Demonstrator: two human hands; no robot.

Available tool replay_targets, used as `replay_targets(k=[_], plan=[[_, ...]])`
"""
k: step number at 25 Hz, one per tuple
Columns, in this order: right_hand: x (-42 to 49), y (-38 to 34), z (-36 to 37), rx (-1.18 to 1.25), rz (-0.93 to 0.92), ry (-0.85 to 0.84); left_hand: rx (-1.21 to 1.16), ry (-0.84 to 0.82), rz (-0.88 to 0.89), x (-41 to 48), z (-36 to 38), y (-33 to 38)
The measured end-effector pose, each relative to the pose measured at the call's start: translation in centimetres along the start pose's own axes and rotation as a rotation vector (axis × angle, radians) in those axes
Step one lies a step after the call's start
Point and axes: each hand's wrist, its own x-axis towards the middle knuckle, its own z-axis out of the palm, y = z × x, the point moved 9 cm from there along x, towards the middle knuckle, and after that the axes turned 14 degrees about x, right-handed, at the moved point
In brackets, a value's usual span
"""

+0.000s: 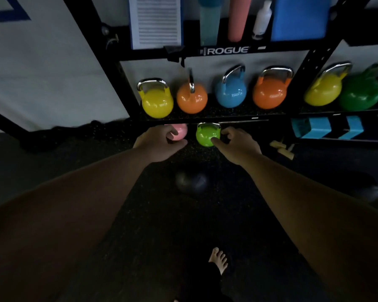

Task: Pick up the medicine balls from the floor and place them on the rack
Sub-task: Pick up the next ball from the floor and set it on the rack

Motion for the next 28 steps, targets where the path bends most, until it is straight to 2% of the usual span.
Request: replay_targets(k=[7, 12, 17, 21, 25, 28], plan=[[12.8, 6.8, 9.8, -0.022, 0.058, -0.114, -0.073, -0.099, -0.079, 11.5, 10.2, -4.8], [19.6, 17.8, 23.1, 0.009, 0.164, -0.187, -0.135, -0.245, -0.161, 17.8, 27.6, -12.2], [24.7, 30.5, 35.2, 0.04, 0.298, -0.168, -0.108, -0.336, -0.129, 24.0, 44.6, -17.5], [28.4, 37.1, 43.0, 0.078, 0.35, -0.141, -0.121, -0.388, -0.251, 27.3, 55.4, -22.4], [31.5, 40.1, 46.6, 0.109, 0.35, -0.138, -0.233, -0.368, -0.338, 29.9, 61.3, -25.1], [32.7, 41.5, 48.1, 0.279, 0.406, -0.114, -0.44, -0.352, -0.432, 30.9, 63.1, -26.1]])
